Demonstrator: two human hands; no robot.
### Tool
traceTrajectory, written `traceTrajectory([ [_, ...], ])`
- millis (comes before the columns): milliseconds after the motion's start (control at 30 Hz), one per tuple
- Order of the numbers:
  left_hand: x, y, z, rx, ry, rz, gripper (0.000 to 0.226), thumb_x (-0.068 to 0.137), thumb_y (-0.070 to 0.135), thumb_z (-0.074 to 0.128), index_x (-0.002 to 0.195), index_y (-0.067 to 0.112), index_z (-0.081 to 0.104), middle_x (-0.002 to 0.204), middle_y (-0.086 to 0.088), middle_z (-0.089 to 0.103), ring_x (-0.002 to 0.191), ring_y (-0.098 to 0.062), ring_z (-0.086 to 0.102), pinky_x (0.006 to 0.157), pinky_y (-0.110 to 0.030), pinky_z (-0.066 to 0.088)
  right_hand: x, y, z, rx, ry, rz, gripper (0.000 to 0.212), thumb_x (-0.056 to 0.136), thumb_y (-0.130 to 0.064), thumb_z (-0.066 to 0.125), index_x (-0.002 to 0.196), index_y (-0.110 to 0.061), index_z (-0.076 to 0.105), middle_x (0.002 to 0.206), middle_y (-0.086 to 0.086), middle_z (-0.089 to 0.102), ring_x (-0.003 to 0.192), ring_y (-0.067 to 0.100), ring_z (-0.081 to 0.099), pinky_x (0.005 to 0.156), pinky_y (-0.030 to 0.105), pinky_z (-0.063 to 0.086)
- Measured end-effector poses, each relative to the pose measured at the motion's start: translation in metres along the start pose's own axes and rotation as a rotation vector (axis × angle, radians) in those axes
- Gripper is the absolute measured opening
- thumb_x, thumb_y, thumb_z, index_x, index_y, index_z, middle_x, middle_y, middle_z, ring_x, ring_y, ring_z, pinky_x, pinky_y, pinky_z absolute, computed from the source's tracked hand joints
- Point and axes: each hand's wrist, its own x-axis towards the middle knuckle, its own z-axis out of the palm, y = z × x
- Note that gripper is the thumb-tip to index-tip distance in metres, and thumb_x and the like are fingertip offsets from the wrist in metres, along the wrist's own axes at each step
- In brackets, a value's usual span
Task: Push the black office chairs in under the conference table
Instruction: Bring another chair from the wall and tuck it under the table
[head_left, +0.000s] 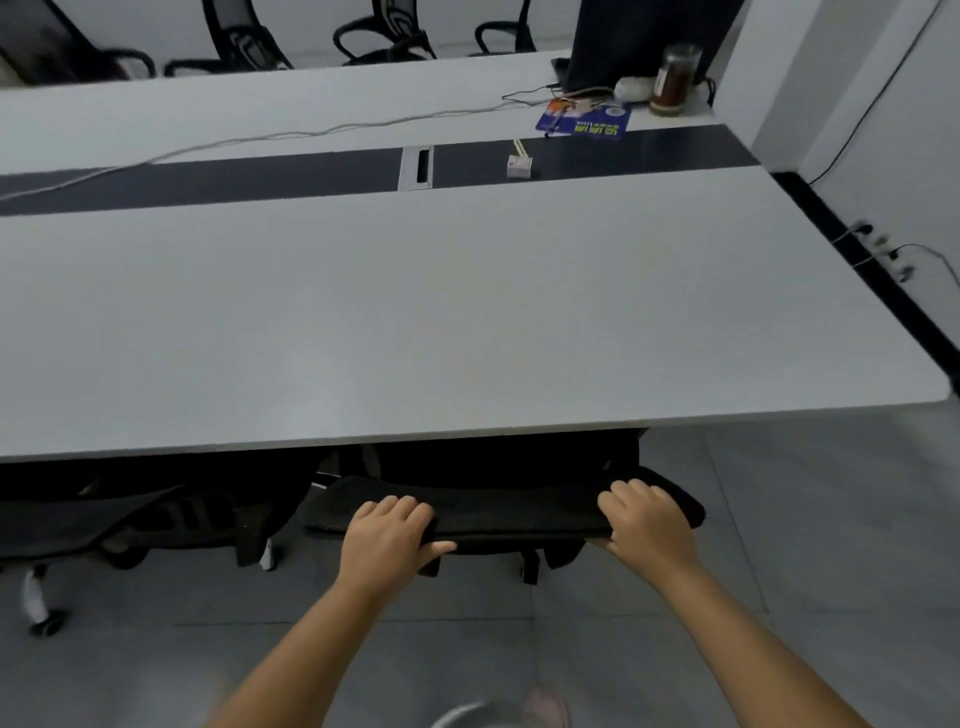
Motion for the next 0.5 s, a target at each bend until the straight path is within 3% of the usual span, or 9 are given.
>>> traceTrajectory([
  [100, 0.032, 0.011, 0.002, 0.017, -0.006, -0.035, 0.054, 0.071, 0.061, 0.033, 0.05, 0.02, 0.063, 0.047, 0.006, 0.058, 0.043, -0.013, 0.056, 0.051, -0.022, 0.03, 0.026, 0.031, 0.001, -0.005, -0.001, 0.013, 0.049, 0.032, -0.033, 0.093, 0.045, -0.009, 0.053, 0.043, 0.004, 0.05, 0.036, 0.02, 0.049, 0.036, 0.016, 0.036],
  [167, 0.044, 0.009, 0.008, -0.015, 0.04, -0.038, 0.064, 0.082, 0.062, 0.028, 0.05, 0.019, 0.062, 0.046, 0.005, 0.057, 0.042, -0.015, 0.056, 0.054, -0.026, 0.029, 0.038, 0.042, 0.004, -0.015, 0.027, -0.009, 0.045, 0.048, -0.038, 0.087, 0.045, -0.01, 0.052, 0.043, 0.004, 0.05, 0.036, 0.02, 0.049, 0.036, 0.016, 0.035],
  [233, 0.047, 0.002, 0.013, -0.043, 0.083, -0.014, 0.076, 0.092, 0.06, 0.014, 0.05, 0.018, 0.062, 0.046, 0.003, 0.057, 0.041, -0.017, 0.056, 0.056, -0.029, 0.027, 0.041, 0.043, 0.009, 0.011, 0.101, -0.031, 0.054, 0.086, -0.045, 0.051, 0.045, -0.011, 0.051, 0.043, 0.002, 0.049, 0.037, 0.02, 0.047, 0.036, 0.017, 0.032],
  [267, 0.047, -0.001, 0.013, -0.046, 0.093, -0.005, 0.079, 0.092, 0.059, 0.01, 0.05, 0.017, 0.062, 0.046, 0.002, 0.056, 0.041, -0.018, 0.056, 0.057, -0.029, 0.027, 0.04, 0.041, 0.012, 0.024, 0.14, -0.028, 0.061, 0.093, -0.044, 0.032, 0.044, -0.012, 0.05, 0.043, 0.002, 0.048, 0.037, 0.019, 0.045, 0.036, 0.018, 0.031],
  [300, 0.047, -0.003, 0.013, -0.045, 0.087, -0.003, 0.079, 0.093, 0.058, 0.009, 0.051, 0.017, 0.062, 0.046, 0.002, 0.056, 0.041, -0.018, 0.056, 0.057, -0.029, 0.027, 0.04, 0.039, 0.013, 0.023, 0.146, -0.018, 0.061, 0.094, -0.042, 0.03, 0.044, -0.012, 0.05, 0.042, 0.002, 0.048, 0.037, 0.019, 0.044, 0.036, 0.019, 0.03],
  [367, 0.045, -0.004, 0.011, -0.049, 0.037, -0.003, 0.079, 0.093, 0.058, 0.01, 0.051, 0.016, 0.063, 0.046, 0.001, 0.056, 0.04, -0.018, 0.056, 0.057, -0.029, 0.029, 0.041, 0.037, 0.012, -0.017, 0.064, -0.016, 0.043, 0.078, -0.034, 0.062, 0.043, -0.012, 0.05, 0.042, 0.002, 0.048, 0.036, 0.019, 0.044, 0.036, 0.019, 0.03],
  [400, 0.045, -0.004, 0.009, -0.064, 0.007, -0.006, 0.079, 0.093, 0.058, 0.01, 0.051, 0.016, 0.063, 0.046, 0.001, 0.057, 0.041, -0.018, 0.056, 0.057, -0.029, 0.029, 0.042, 0.036, 0.01, -0.029, 0.017, -0.007, 0.037, 0.057, -0.025, 0.081, 0.042, -0.011, 0.05, 0.041, 0.003, 0.047, 0.036, 0.02, 0.045, 0.036, 0.019, 0.031],
  [433, 0.044, -0.003, 0.007, -0.078, -0.012, -0.012, 0.08, 0.093, 0.058, 0.01, 0.051, 0.016, 0.063, 0.047, 0.001, 0.057, 0.041, -0.017, 0.056, 0.057, -0.028, 0.031, 0.042, 0.036, 0.009, -0.025, -0.032, 0.013, 0.039, 0.036, -0.016, 0.089, 0.042, -0.011, 0.05, 0.041, 0.003, 0.047, 0.036, 0.02, 0.045, 0.035, 0.02, 0.032],
  [500, 0.042, 0.0, 0.001, -0.125, -0.073, -0.02, 0.081, 0.093, 0.059, 0.008, 0.053, 0.016, 0.065, 0.048, 0.002, 0.059, 0.042, -0.016, 0.058, 0.052, -0.021, 0.035, 0.039, 0.035, 0.006, 0.002, -0.088, 0.057, 0.046, 0.019, -0.01, 0.089, 0.042, -0.011, 0.05, 0.042, 0.003, 0.048, 0.036, 0.021, 0.046, 0.035, 0.02, 0.033],
])
